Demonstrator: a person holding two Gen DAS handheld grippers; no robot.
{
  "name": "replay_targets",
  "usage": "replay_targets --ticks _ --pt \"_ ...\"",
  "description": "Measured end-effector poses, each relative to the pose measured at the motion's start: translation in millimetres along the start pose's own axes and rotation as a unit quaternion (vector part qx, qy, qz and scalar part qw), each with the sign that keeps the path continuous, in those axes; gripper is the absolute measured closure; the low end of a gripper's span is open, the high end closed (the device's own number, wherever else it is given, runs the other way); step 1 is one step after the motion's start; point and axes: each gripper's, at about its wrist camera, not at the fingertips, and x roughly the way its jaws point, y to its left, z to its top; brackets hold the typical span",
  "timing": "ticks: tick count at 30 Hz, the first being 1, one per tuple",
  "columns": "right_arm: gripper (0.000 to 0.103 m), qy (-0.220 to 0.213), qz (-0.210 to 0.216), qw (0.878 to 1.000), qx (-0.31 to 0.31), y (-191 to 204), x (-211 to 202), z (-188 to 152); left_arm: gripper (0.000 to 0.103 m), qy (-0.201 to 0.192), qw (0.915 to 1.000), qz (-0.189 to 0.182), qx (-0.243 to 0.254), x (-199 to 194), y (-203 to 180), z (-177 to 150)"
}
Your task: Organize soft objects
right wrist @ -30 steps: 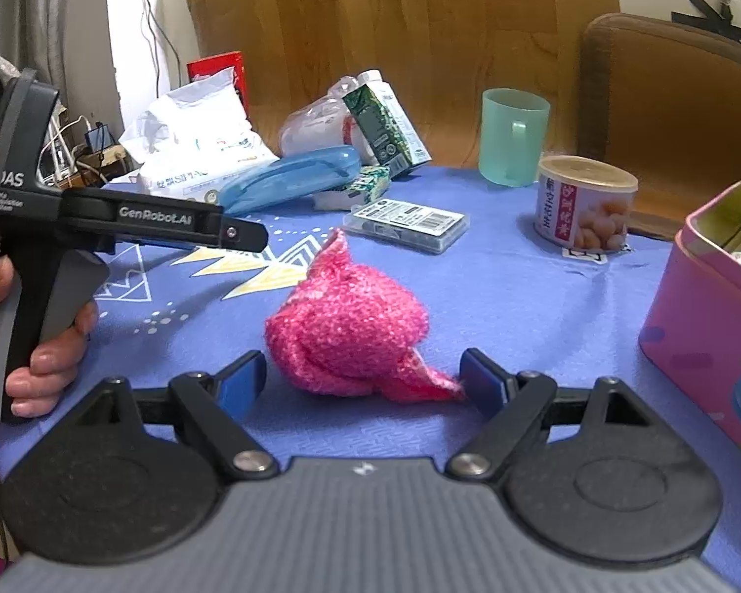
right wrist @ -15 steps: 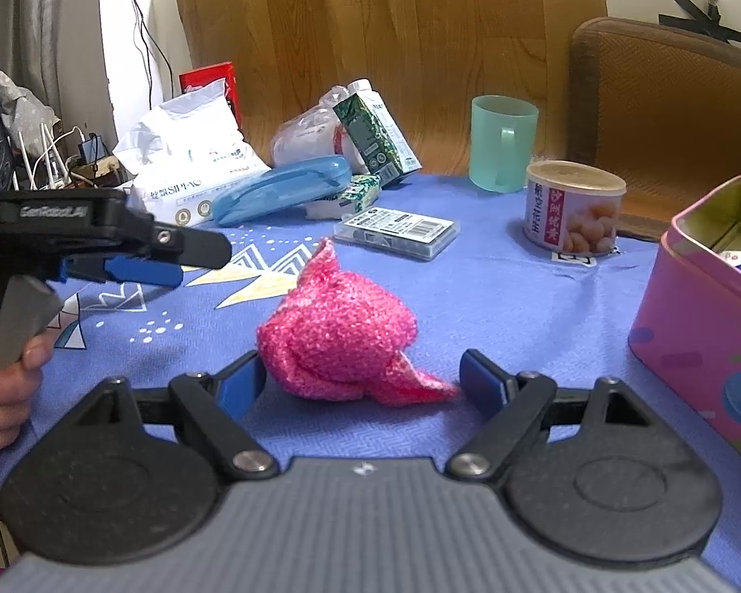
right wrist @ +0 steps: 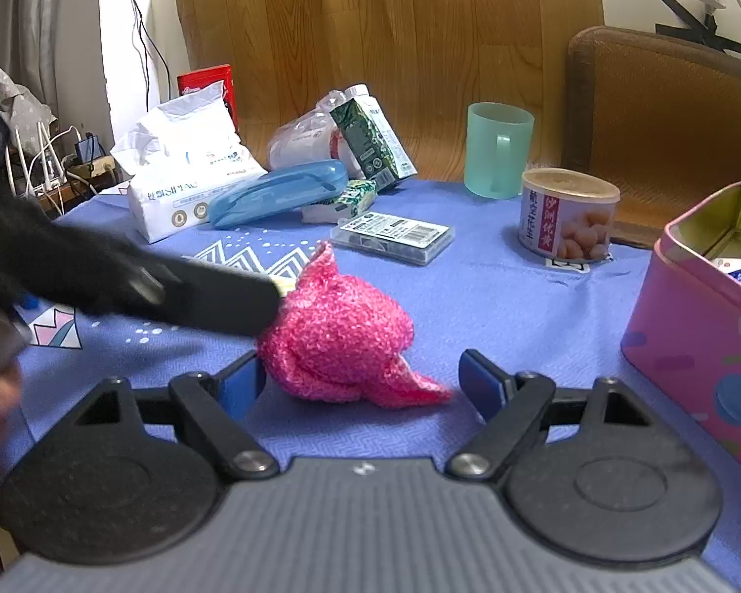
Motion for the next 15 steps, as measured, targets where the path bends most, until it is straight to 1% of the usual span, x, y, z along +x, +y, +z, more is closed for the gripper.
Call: replay_targets --ticks 1,2,3,4,6,8,11,15 --pt "0.033 0.003 0.003 1.0 -0.001 0 1 0 0.034 0.013 0.9999 0.0 -0.004 7 1 -1" --pt "0.039 0.007 0.01 1.0 -0.003 0 2 0 0.036 0.015 0.9999 -0.002 -0.006 10 0 -3" --pt "0.049 0.007 0.011 1.0 -0.007 2 2 0 0.045 0.012 0.9999 -0.003 -0.004 10 -2 -3" --pt "0.057 0.002 0.011 1.0 -0.013 4 1 0 0.046 0.017 0.9998 -0.012 -0.006 10 -3 -3" --pt "0.06 -0.009 0.003 1.0 -0.02 7 -4 -1 0.048 0.011 0.9999 -0.01 0.004 8 -12 2" --pt "0.06 -0.031 -0.005 0.999 -0.014 5 -12 -2 0.049 0.004 0.9998 -0.01 0.019 5 -22 7" --pt "0.062 -0.056 -0.022 0.998 -0.001 -5 -24 -3 0.05 -0.002 0.9986 -0.023 0.047 5 -43 19" --pt "0.062 -0.1 -0.063 0.993 0.012 -24 -49 3 0.05 -0.014 0.9941 -0.042 0.099 16 -85 37"
